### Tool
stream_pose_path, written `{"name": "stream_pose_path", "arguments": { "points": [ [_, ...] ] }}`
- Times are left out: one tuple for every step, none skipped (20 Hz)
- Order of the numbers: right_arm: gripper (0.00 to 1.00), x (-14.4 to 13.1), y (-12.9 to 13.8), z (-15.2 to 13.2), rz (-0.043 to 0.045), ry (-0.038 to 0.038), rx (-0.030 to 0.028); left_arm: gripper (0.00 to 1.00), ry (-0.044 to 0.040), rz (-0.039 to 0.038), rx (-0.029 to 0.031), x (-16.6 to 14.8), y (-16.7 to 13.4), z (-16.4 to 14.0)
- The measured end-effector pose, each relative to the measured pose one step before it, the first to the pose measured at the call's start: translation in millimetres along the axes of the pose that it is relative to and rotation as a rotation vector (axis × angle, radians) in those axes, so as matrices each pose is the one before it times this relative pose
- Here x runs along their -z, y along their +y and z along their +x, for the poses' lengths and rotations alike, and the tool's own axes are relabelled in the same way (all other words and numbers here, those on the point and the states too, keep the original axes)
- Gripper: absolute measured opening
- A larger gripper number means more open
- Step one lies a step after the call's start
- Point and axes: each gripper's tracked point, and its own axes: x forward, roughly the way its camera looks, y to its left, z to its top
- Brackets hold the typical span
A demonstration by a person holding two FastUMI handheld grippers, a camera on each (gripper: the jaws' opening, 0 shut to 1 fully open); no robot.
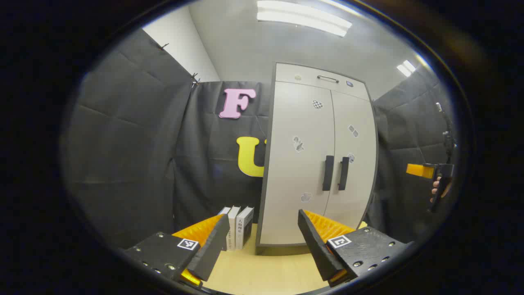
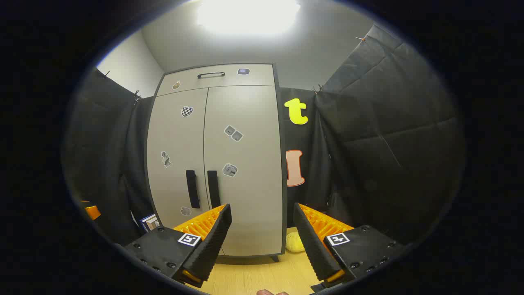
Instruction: Open the right door of the double-door shoe cabinet with the right hand, and open the left door with the left hand.
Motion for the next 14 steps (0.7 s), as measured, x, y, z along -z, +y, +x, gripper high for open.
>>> {"name": "stream_pose_path", "arguments": {
  "points": [
    [0.95,-2.93,-1.44,-0.06,-0.00346,-0.00410,-0.00013,1.00,0.00428,0.00306,-0.00247,-1.99,0.10,0.91],
    [0.95,-3.82,-1.69,1.45,-0.00354,-0.00357,0.00101,1.00,0.00251,0.00458,-0.00287,-3.16,-0.77,2.21],
    [0.95,-4.64,-2.31,0.38,-0.00308,-0.00305,0.00258,0.98,0.00073,0.00627,-0.00005,-5.35,-1.03,1.90],
    [0.95,-3.18,-2.64,0.62,-0.00202,-0.00301,0.00520,0.98,0.00612,0.00841,0.00103,-3.66,-1.44,1.65],
    [0.95,-4.33,-3.15,0.28,0.00019,-0.00367,0.00680,1.00,0.00522,0.01094,0.00232,-5.30,-2.39,0.60],
    [0.95,-2.44,-2.56,0.30,0.00367,-0.00037,0.00511,1.00,0.00452,0.01043,0.00306,-6.50,-3.38,2.24],
    [0.95,-2.24,-1.57,-0.10,0.00582,0.00261,0.00048,1.00,0.00809,0.00740,0.00331,-4.04,-3.62,1.79],
    [0.95,-0.38,-0.12,-0.01,0.00559,0.00331,-0.00246,1.00,0.01102,0.00431,0.00271,-2.34,-3.11,2.28],
    [0.95,-1.08,0.10,-0.08,0.00391,0.00269,-0.00419,0.98,0.00848,0.00342,0.00423,-1.55,-2.97,2.55],
    [0.95,0.43,-0.77,-0.02,0.00145,0.00210,-0.00312,1.00,-0.00414,0.00150,0.00287,-2.38,-2.19,1.78],
    [0.95,0.70,-0.91,0.84,-0.00179,0.00109,-0.00032,1.00,-0.00667,-0.00120,0.00519,-0.40,-1.66,0.40],
    [0.95,2.65,-1.66,-0.74,-0.00288,0.00610,0.00107,0.98,-0.00093,-0.00364,0.00303,1.26,-1.23,2.31],
    [0.95,2.61,-0.44,0.29,-0.00042,0.01092,-0.00218,0.98,0.00271,-0.00520,-0.00003,2.76,-0.14,1.85],
    [0.95,2.84,0.97,0.41,0.00144,0.01084,-0.00551,1.00,0.00081,-0.00565,-0.00112,0.10,0.30,1.72]
  ]
}}
